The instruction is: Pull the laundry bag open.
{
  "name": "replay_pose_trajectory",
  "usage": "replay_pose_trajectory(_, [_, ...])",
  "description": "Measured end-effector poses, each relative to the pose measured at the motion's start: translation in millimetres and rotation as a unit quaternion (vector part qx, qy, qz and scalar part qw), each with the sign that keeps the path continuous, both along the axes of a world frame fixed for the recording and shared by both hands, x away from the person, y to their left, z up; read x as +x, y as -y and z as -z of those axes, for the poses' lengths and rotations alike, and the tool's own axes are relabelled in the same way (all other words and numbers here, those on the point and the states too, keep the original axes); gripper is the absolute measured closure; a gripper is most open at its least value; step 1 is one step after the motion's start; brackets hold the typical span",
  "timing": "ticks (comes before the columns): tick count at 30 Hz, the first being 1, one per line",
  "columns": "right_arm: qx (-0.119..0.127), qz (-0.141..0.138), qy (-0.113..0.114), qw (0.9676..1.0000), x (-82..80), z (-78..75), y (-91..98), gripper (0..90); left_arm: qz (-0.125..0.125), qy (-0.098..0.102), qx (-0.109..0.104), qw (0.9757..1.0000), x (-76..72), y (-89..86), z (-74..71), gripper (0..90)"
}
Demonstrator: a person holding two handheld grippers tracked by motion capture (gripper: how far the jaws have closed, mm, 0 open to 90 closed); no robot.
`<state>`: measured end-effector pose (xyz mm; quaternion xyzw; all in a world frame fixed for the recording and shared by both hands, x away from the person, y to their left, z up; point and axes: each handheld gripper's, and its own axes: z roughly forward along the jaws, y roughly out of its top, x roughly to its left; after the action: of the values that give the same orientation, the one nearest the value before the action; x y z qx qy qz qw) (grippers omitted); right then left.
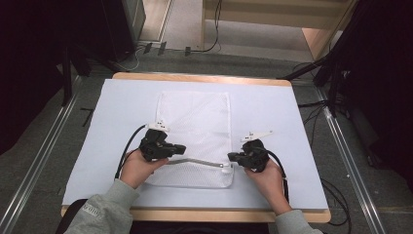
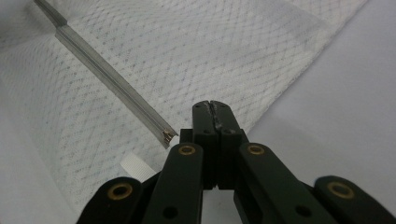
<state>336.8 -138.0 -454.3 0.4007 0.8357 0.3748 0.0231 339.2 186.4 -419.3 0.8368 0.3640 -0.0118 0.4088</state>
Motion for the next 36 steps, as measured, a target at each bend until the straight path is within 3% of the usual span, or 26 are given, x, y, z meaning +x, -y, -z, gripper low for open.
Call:
replay_pose_trajectory(7, [-0.001, 0.004, -0.002, 1.0, 0.1, 2.5, -0.1, 90.0, 0.023, -0.008, 0.011, 0.9996, 3.7, 17.0, 9.9, 90.0])
replay_pose_trajectory(13, [-0.005, 0.007, -0.005, 0.9999, -2.0, 6.0, 0.3, 90.0, 0.059, -0.017, 0.031, 0.9976, 5.8, 37.8, 22.8, 90.0])
replay_pose_trajectory(18, [-0.01, 0.007, -0.011, 0.9999, -3.5, 9.7, 0.3, 90.0, 0.069, -0.029, 0.065, 0.9951, 9.0, 47.8, 36.8, 90.0])
replay_pose_trajectory(26, [-0.008, 0.002, -0.018, 0.9998, -4.6, 11.7, -1.1, 90.0, 0.074, -0.031, 0.05, 0.9956, 8.6, 48.4, 44.3, 89.5])
replay_pose_trajectory(36, [0.003, -0.013, -0.03, 0.9995, -9.2, 14.3, -7.1, 90.0, 0.082, -0.025, 0.05, 0.9951, 7.8, 48.6, 44.9, 87.4])
